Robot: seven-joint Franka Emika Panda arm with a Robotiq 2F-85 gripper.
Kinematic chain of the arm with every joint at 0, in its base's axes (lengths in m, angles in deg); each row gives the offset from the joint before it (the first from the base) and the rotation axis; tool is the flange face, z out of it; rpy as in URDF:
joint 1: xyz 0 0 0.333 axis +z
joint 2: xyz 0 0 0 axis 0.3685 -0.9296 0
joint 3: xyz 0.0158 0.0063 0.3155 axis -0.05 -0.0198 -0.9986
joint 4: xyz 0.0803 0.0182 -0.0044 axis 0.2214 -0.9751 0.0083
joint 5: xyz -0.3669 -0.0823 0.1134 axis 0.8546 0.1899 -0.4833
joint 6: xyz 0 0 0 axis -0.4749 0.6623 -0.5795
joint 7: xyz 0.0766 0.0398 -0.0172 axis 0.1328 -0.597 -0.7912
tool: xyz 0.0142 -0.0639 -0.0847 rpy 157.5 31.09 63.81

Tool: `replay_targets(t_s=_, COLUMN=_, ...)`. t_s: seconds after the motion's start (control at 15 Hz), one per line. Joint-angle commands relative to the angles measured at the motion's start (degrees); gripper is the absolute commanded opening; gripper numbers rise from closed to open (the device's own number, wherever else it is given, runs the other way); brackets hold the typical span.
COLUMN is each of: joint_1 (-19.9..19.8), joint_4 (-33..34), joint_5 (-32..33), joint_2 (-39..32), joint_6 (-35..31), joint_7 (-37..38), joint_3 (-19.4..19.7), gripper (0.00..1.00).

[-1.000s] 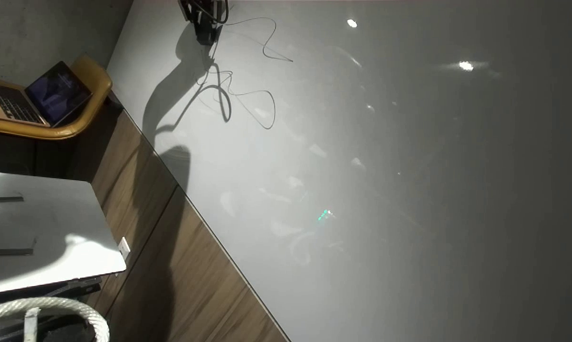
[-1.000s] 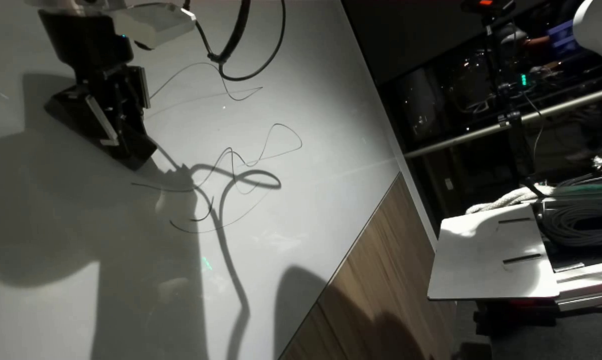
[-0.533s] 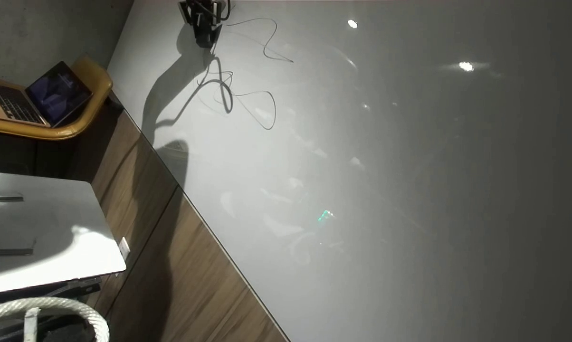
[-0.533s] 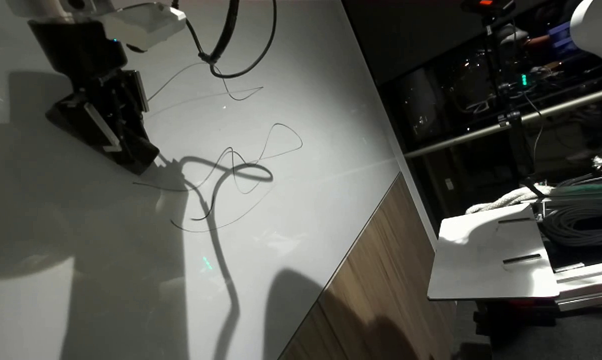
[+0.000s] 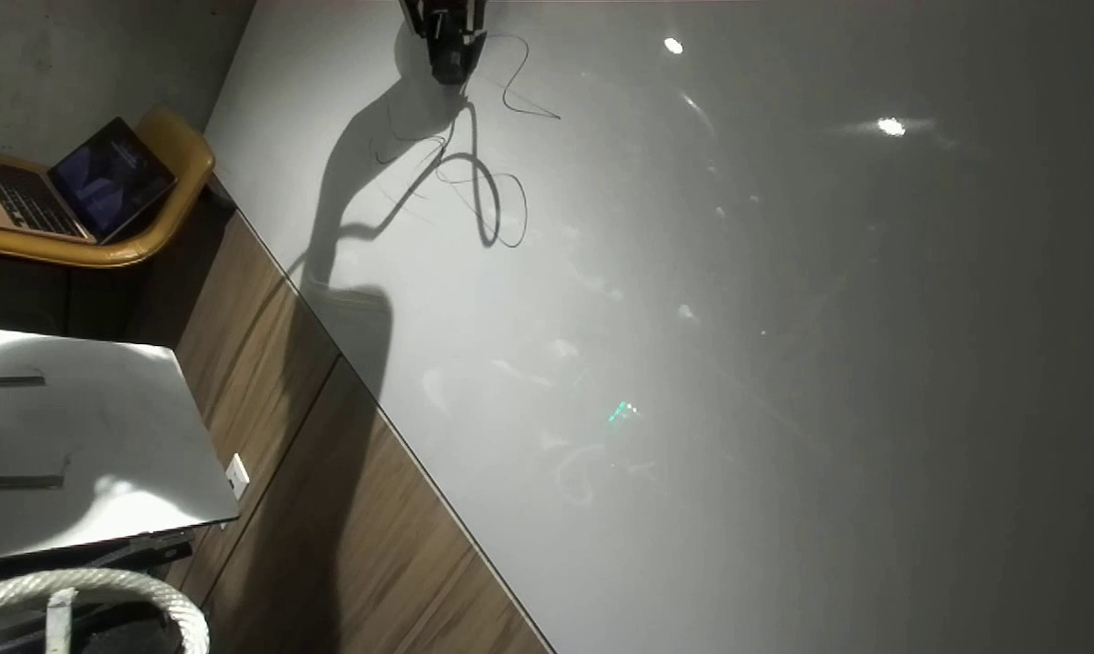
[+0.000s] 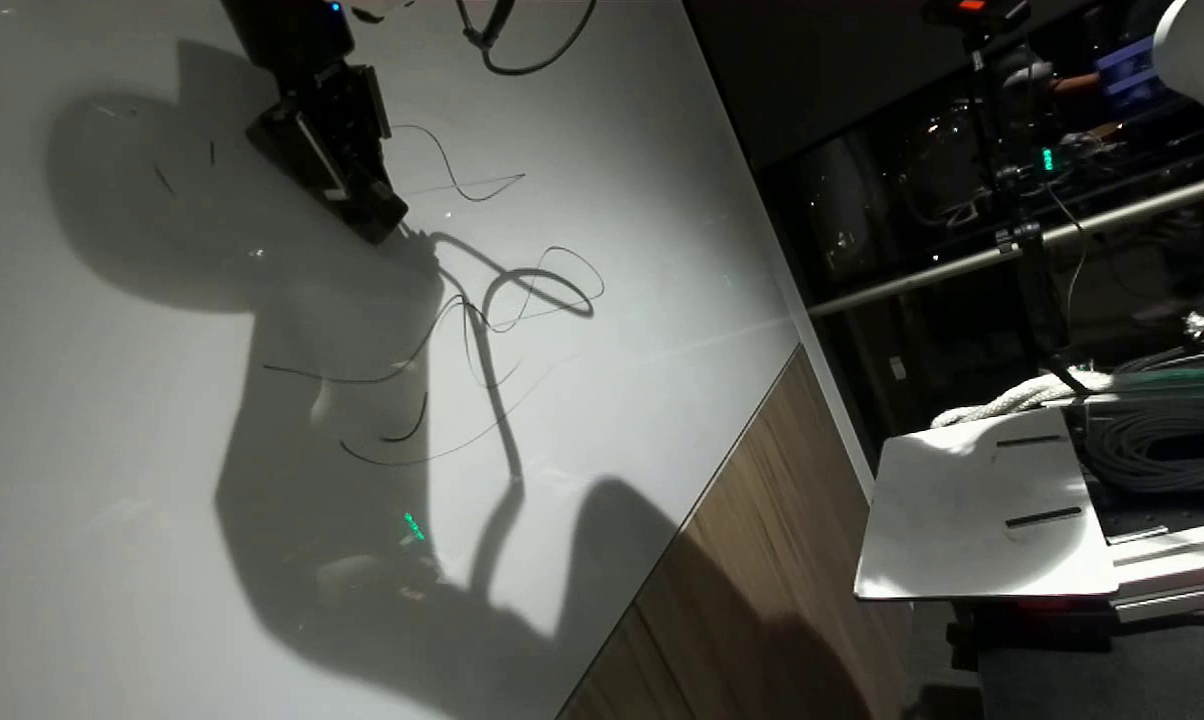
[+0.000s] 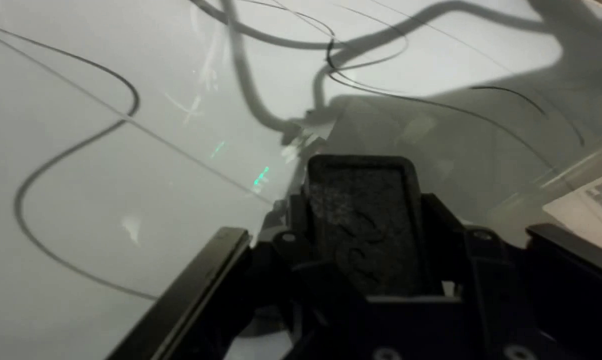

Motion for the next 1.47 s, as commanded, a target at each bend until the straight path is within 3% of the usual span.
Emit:
replay_targets(t_s=0.0, joint_1=-4.6, joint_4=-6.1, joint_5=-1.5, joint_2=5.0, joint_6=-4.0, joint_7=-1.2, joint_3=2.0, gripper=0.31)
replay_targets(t_s=0.33, joint_1=-8.9, joint_4=-15.4, joint_5=-3.7, joint_2=10.9, joint_6=-8.2, joint_7=-0.5, joint_3=3.4, gripper=0.31)
replay_targets(t_s=0.87, joint_1=-17.4, joint_4=-29.1, joint_5=-6.7, joint_2=19.3, joint_6=-19.6, joint_7=-3.6, joint_3=11.2, gripper=0.31)
replay_targets(t_s=1.2, joint_1=-17.6, joint_4=-35.2, joint_5=-9.1, joint_2=20.8, joint_6=-25.6, joint_7=-2.1, joint_3=10.4, gripper=0.31)
replay_targets(t_s=1.4, joint_1=-16.5, joint_4=-36.4, joint_5=-9.6, joint_2=20.5, joint_6=-25.9, joint_7=-1.7, joint_3=8.8, gripper=0.31)
